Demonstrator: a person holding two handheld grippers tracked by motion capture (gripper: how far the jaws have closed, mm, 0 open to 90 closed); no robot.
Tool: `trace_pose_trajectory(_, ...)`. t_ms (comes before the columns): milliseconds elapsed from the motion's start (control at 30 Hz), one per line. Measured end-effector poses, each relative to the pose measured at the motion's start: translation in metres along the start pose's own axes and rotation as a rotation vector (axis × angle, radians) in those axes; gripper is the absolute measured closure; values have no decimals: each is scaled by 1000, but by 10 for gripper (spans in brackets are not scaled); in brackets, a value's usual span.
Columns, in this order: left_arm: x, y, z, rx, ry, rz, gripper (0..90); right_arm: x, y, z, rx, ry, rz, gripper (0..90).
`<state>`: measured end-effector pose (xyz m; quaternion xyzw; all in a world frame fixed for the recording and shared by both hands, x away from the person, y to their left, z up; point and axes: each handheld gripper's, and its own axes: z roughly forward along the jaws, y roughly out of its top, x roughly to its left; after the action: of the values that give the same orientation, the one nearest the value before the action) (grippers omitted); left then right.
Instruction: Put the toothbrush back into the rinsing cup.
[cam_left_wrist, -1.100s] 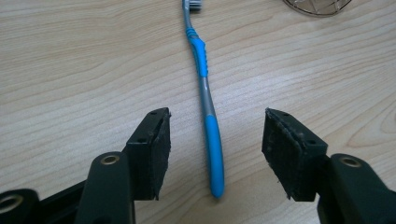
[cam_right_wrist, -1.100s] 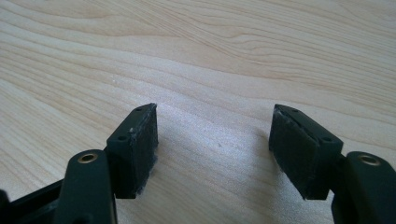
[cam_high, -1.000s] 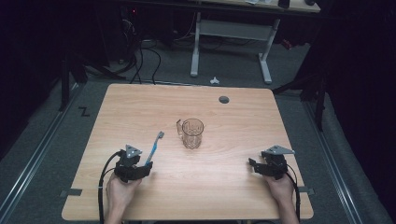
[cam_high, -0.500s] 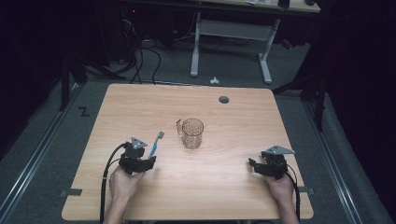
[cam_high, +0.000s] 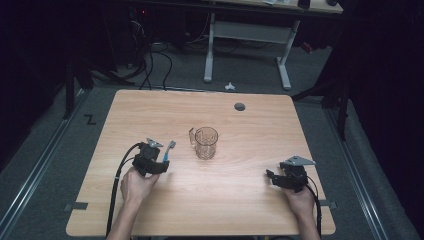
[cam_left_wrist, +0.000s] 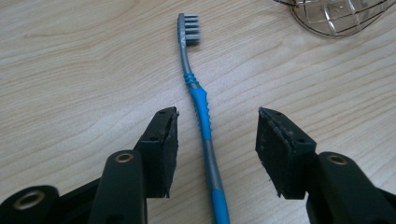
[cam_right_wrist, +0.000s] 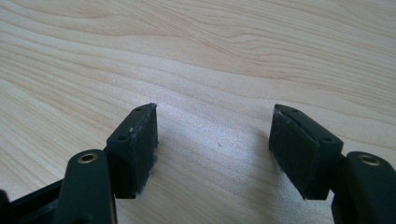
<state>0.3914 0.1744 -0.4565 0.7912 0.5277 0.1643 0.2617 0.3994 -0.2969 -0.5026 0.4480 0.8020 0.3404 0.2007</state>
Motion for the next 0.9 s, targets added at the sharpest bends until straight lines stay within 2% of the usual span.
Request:
trace_pose_trajectory(233, 0, 13, 7, 27, 7, 7, 510, 0, 0, 0, 0, 0, -1, 332)
trace_pose_trajectory(300, 1, 15, 10, 32, -4, -4, 516, 0, 0, 0, 0, 1, 0, 332)
trace_pose_trajectory(367, -1, 19, 14, 60, 20, 18, 516, 0, 0, 0, 0, 1, 0, 332)
trace_pose_trajectory(433, -2, 22, 17, 76, 22, 33, 516, 0, 0, 0, 0, 0, 0, 333)
trace_pose_trajectory(633, -4, 31, 25, 105, 33, 46, 523, 0, 0, 0, 0, 1, 0, 332)
trace_pose_trajectory(733, -4, 35, 29, 138, 48, 65, 533, 0, 0, 0, 0, 1, 1, 333)
trace_pose_trajectory(900, 1, 36, 36, 171, 29, 36, 563, 0, 0, 0, 0, 1, 1, 332)
